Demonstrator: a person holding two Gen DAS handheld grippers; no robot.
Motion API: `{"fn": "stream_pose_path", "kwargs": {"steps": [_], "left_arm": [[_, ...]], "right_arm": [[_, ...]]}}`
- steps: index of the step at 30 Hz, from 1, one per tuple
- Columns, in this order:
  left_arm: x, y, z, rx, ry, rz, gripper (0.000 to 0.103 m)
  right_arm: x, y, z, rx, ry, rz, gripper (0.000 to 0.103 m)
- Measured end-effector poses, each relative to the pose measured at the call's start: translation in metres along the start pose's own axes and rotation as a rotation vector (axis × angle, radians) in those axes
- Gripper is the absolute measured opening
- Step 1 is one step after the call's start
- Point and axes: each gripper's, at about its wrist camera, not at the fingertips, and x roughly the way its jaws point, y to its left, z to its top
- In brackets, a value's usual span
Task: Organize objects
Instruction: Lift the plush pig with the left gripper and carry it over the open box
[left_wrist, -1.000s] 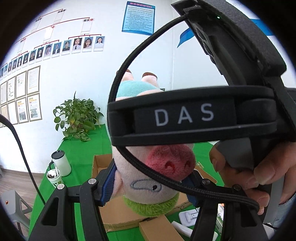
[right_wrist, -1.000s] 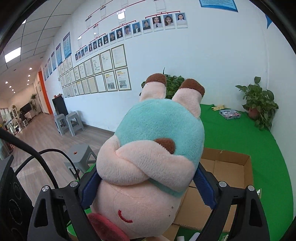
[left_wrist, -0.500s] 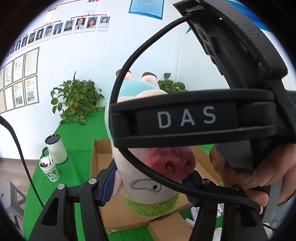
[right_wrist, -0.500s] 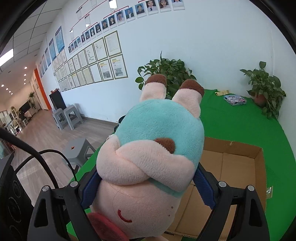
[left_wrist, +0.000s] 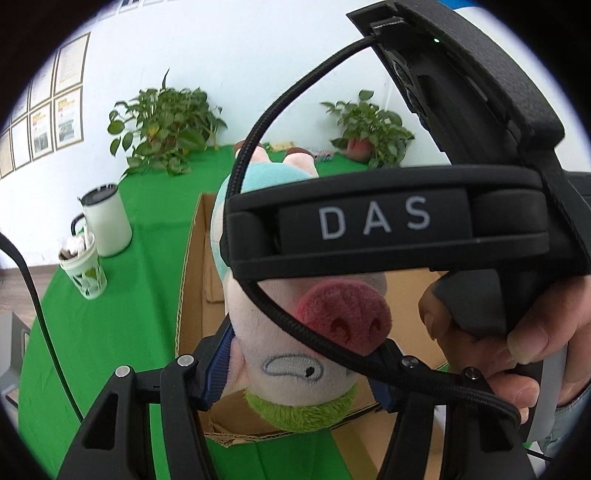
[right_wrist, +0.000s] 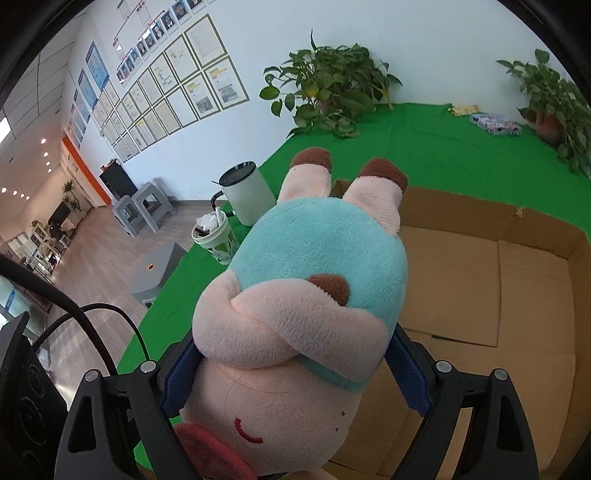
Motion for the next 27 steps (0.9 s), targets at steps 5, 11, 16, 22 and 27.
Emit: {"fn": "stream_pose_path", "kwargs": {"steps": [5, 11, 16, 22, 27], "left_arm": [[0.018, 0.009, -0.012, -0.031, 0.068, 0.012, 0.062], [0.015, 0.016, -0.024, -0.056, 0.074, 0.045, 0.065], [0.019, 0.026, -0.029, -0.08, 0.071, 0.072, 0.065], [0.029, 0.027, -0.025, -0.106, 0.089, 0.07, 0.064], [0.028, 0.018, -0.027, -0.084, 0.105, 0.061, 0.063]], "right_arm": [[0.055, -0.019, -0.011, 0.038, 0.081, 0.03, 0.088], [0.102, -0.027, -0.018, 0.077, 0.145, 0.083, 0.087], [0.127, -0.012, -0.018, 0.061, 0.152, 0.091, 0.087], [0.136, -0.008, -0.014, 0.052, 0.158, 0.066, 0.088], [0.123, -0.018, -0.016, 0.068, 0.182, 0.07, 0.088]]}}
